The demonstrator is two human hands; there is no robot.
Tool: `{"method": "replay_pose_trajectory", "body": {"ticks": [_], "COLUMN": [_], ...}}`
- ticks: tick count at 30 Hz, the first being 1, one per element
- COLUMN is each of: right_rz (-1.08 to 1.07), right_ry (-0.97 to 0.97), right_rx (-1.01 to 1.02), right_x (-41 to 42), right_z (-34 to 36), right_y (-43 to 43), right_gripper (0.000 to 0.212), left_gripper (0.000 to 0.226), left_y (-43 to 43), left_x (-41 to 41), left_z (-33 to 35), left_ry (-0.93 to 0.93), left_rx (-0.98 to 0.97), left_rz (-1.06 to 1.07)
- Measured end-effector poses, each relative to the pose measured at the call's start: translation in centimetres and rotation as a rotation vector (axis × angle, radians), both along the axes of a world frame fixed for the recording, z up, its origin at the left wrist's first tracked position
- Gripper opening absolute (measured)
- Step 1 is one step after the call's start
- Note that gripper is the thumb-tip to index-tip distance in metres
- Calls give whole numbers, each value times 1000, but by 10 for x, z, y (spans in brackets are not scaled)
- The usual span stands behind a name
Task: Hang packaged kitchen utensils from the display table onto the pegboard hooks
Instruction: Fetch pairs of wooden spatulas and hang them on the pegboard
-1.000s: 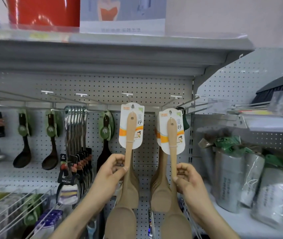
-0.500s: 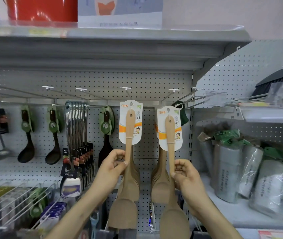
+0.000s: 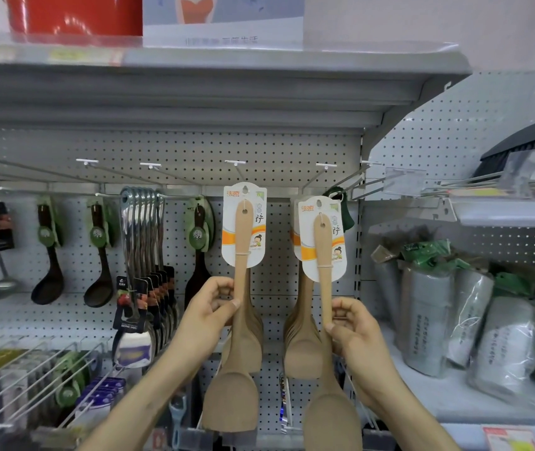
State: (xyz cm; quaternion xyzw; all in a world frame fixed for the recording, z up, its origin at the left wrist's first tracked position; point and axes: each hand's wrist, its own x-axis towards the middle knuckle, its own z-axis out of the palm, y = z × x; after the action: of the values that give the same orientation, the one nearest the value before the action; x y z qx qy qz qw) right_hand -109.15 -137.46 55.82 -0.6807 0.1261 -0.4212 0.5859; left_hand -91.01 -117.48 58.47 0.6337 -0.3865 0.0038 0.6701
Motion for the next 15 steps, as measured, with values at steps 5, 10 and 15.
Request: {"method": "replay_pose_trajectory", "body": {"ticks": [5, 10, 15], "right_rz": [7, 1, 20], "right_ry": [-16, -27, -42], "right_rx": [14, 4, 29], "right_x": [-1, 1, 4], "right_z": [1, 3, 7], "right_y": [2, 2, 1], "right_gripper": [34, 33, 34], "left_gripper": [23, 23, 24], "left_y": [1, 2, 2], "left_x": [-1, -3, -3], "left_z": [1, 1, 1], "left_ry": [-15, -16, -22], "left_rx": [-1, -3, 8], "left_rz": [-15, -22, -18]}}
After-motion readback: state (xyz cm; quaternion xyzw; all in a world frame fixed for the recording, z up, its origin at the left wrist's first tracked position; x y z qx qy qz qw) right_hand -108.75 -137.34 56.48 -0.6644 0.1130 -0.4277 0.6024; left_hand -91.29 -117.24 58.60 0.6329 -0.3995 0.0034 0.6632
